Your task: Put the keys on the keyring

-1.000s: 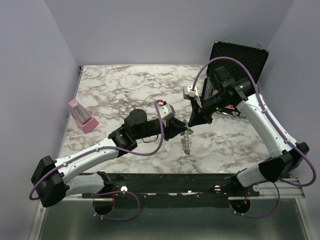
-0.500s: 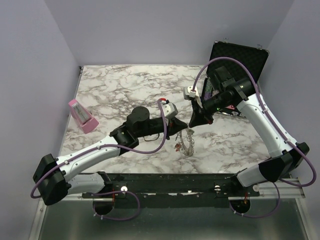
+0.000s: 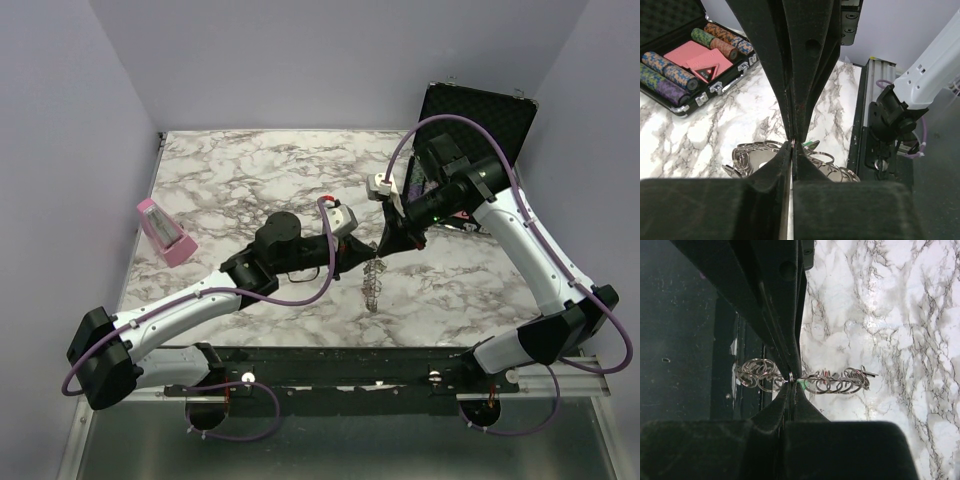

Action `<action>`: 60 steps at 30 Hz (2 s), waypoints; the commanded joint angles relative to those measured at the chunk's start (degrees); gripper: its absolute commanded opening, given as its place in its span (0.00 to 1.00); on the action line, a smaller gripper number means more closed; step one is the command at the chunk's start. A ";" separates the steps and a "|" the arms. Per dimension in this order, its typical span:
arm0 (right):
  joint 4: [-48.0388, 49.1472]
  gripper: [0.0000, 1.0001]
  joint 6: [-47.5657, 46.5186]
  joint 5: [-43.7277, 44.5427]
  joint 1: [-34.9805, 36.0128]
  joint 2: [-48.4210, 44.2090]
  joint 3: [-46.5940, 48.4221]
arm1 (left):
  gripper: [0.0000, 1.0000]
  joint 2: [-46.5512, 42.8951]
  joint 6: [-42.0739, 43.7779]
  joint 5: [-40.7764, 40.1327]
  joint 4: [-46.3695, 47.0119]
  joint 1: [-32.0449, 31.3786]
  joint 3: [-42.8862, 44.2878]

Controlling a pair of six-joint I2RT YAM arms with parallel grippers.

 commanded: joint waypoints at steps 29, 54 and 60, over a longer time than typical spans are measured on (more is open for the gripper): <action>19.87 0.38 22.22 -27.94 -1.75 -6.88 -13.63 | 0.00 -11.30 -14.10 -3.29 51.42 -0.38 -25.37; 31.83 0.32 34.27 -33.66 -2.28 -9.25 -19.35 | 0.00 -5.85 -17.70 -4.96 64.09 -0.38 -27.30; 35.34 0.16 38.13 -33.57 -2.19 -9.34 -20.58 | 0.00 -5.50 -17.88 -5.31 63.56 -0.38 -26.95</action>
